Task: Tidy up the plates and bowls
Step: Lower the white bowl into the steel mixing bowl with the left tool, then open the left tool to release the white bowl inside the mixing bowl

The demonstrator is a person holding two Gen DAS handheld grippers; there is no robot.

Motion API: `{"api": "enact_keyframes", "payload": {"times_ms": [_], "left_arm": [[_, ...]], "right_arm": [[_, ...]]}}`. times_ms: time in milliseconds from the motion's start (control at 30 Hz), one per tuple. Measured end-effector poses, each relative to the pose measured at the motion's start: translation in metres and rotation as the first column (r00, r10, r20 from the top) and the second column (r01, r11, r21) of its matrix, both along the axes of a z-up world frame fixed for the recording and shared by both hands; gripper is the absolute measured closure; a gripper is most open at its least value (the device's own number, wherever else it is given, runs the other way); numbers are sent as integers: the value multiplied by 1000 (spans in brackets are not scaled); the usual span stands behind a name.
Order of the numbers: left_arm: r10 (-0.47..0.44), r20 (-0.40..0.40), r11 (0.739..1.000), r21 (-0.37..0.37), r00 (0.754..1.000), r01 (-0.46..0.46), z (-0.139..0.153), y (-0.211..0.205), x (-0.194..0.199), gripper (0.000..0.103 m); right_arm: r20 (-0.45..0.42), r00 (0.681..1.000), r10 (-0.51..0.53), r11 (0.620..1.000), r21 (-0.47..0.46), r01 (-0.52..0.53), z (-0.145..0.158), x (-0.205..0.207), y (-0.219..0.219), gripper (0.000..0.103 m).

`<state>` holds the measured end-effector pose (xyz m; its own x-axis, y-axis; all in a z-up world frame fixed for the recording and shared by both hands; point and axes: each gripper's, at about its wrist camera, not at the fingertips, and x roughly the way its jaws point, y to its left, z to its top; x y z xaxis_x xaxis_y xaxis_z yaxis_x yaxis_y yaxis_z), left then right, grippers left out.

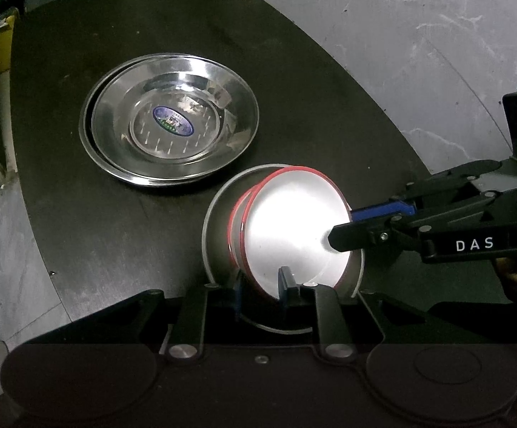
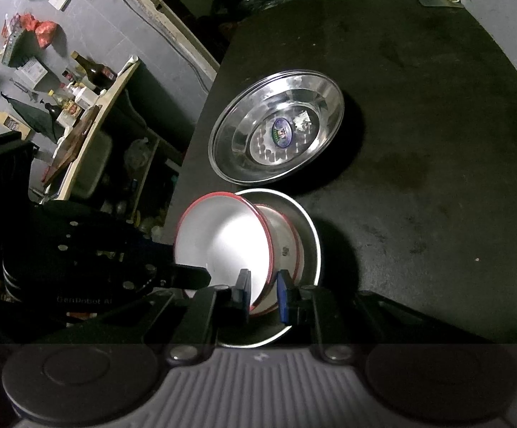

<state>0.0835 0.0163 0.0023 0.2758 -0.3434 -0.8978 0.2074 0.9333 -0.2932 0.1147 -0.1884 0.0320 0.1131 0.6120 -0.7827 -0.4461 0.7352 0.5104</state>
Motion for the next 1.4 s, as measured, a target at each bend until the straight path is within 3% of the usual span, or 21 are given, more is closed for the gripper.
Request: {"api": "enact_keyframes", "payload": {"times_ms": [767,1400], "left_arm": [[-6,-16,1000,4,1000,6,-3,-4,5,80],[-8,-22,1000,-3,1000,8,-4,-5,7,71]], "right_arm": [[6,1000,12,1000,-23,-12,-1,-1,2,84],[10,1000,20,999,-30,-20,-1,0,3,84]]}}
